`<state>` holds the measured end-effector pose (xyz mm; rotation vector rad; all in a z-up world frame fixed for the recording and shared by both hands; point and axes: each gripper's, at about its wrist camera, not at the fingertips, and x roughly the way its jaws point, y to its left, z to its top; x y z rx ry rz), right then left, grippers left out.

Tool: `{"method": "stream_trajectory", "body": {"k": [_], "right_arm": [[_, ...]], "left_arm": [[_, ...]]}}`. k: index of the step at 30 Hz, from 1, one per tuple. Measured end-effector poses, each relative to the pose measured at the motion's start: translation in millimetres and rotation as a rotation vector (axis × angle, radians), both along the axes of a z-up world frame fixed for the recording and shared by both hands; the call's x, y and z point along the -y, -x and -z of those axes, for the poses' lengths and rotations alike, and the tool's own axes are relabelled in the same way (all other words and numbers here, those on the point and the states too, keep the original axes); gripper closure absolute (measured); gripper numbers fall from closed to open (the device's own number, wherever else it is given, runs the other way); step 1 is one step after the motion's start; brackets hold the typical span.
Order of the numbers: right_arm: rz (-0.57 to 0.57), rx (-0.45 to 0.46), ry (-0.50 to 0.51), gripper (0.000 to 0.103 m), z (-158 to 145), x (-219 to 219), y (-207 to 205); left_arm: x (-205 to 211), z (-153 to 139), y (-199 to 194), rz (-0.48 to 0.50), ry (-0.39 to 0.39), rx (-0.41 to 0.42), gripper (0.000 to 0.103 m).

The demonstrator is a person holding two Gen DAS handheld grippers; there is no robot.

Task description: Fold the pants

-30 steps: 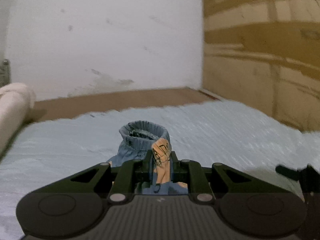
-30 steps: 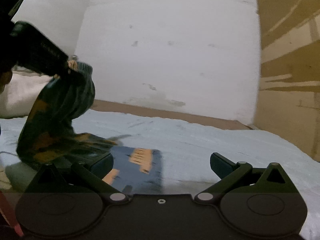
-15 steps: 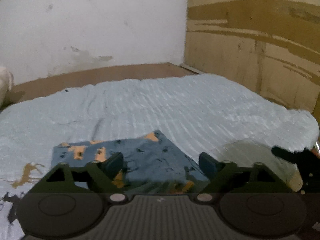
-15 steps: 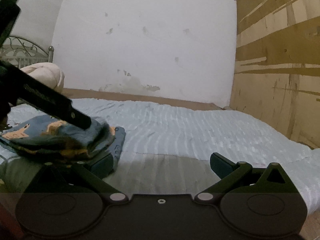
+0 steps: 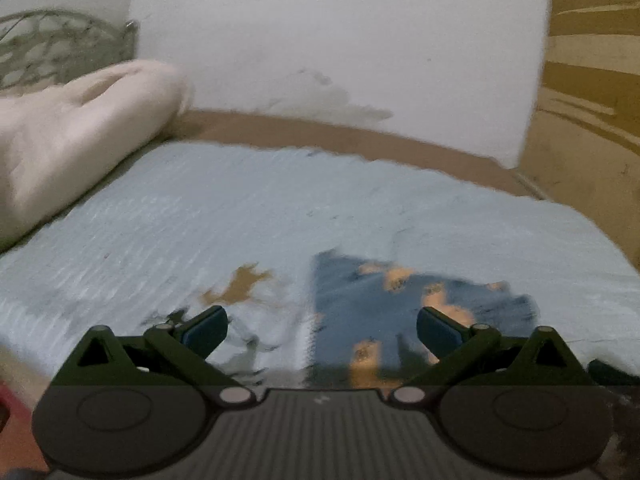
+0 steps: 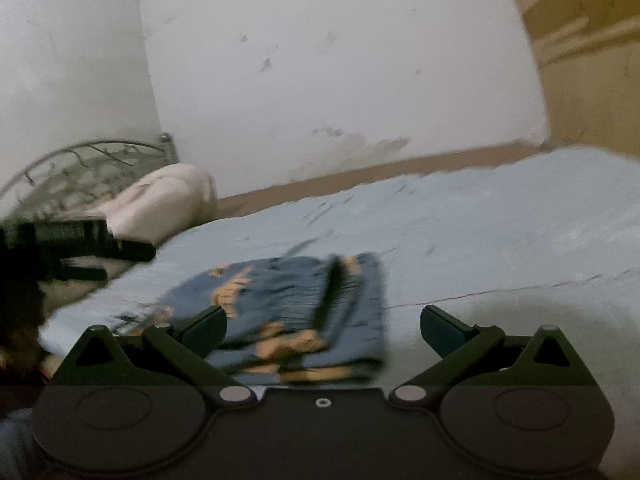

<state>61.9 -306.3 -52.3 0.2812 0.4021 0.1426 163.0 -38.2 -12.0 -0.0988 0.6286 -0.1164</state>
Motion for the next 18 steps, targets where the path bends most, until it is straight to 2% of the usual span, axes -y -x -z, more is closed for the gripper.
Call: {"method": "stream_trajectory", "body": {"k": [6,10,12,13,16,18], "right_arm": [[-0.054,-0.09,-0.13,0.001,-9.1,-11.0,-32.8],[-0.048,-0.222,-0.21,0.001,-1.9,-10.5,-53.9],[-0.044,-0.226,-0.274,0.002,2.1,-6.9,-54.5],[-0.029,-0.222,-0.296,0.005,3.3,-5.4,-53.0],[0.023,-0.22,-0.327,0.022,6.0,-3.4,-50.7],[0.056,-0.225,-0.334,0.039,6.8,-1.1,-48.7]], "left_arm": [[-20.0,34.6,-8.4,-0.047,0.03,-0.15,0.001],[-16.5,39.9,2.9,-0.027,-0.001,-0.122,0.001],[-16.9,40.4,4.1,-0.023,0.0,-0.123,0.001],[-15.8,41.1,4.8,-0.022,0.001,-0.123,0.001],[-14.1,38.7,5.8,-0.017,-0.001,-0.123,0.001],[-13.8,36.8,7.4,-0.015,-0.002,-0.122,0.001]]}}
